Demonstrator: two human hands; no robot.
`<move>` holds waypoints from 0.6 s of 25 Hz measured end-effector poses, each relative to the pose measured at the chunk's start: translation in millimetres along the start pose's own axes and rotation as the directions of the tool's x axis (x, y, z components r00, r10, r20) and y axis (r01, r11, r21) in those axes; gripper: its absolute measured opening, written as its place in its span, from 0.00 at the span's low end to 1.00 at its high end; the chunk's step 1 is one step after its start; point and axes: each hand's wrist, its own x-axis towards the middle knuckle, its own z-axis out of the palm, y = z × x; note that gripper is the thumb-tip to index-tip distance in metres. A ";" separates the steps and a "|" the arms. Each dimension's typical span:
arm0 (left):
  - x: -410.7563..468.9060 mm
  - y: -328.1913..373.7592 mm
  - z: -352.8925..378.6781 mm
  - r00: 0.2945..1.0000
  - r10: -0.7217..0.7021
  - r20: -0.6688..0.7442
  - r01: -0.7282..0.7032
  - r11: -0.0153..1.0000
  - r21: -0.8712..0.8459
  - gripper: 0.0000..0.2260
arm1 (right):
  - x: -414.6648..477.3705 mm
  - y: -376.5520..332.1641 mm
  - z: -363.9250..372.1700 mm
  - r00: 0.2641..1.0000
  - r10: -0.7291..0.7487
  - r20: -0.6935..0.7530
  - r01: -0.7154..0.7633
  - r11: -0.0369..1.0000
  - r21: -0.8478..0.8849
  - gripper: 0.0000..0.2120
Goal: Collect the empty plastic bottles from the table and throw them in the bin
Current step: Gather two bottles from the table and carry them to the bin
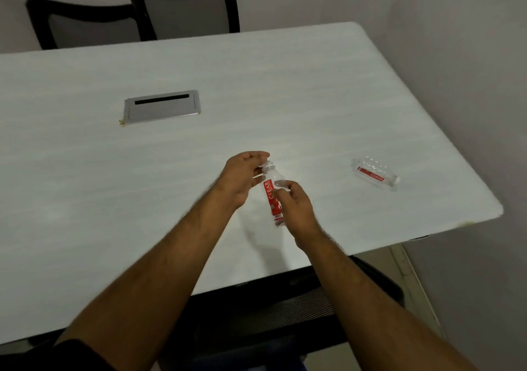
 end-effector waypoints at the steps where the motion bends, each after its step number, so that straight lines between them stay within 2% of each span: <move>1: -12.0 1.9 11.4 1.000 0.009 0.013 -0.009 1.000 -0.009 0.07 | -9.5 -5.7 -14.2 0.999 -0.041 0.015 0.042 0.999 -0.005 0.12; 5: -43.7 7.0 41.6 0.999 -0.022 0.049 0.025 0.998 -0.059 0.05 | -36.7 -11.4 -50.2 0.992 -0.130 -0.005 0.130 0.992 -0.006 0.14; 7: -52.9 4.9 51.2 0.999 -0.028 -0.041 0.026 0.999 -0.041 0.04 | -43.7 -7.1 -55.9 0.977 -0.204 -0.068 0.186 0.961 -0.207 0.19; 9: -60.1 2.2 61.7 0.993 -0.035 -0.117 0.024 0.995 -0.093 0.03 | -51.2 -6.8 -58.7 0.924 -0.355 -0.140 0.251 0.843 -0.477 0.25; 11: -64.1 1.6 70.5 0.990 -0.071 -0.121 0.045 0.977 -0.207 0.04 | -57.4 -13.8 -62.1 0.840 -0.513 -0.179 0.279 0.690 -0.668 0.28; 13: -65.0 3.2 75.6 0.992 -0.086 -0.097 0.061 0.971 -0.233 0.06 | -59.1 -20.1 -71.2 0.777 -0.608 -0.163 0.284 0.569 -0.772 0.29; 15: -64.3 5.2 76.8 0.993 -0.087 -0.077 0.069 0.975 -0.213 0.08 | -57.8 -24.8 -81.2 0.752 -0.645 -0.133 0.278 0.495 -0.823 0.30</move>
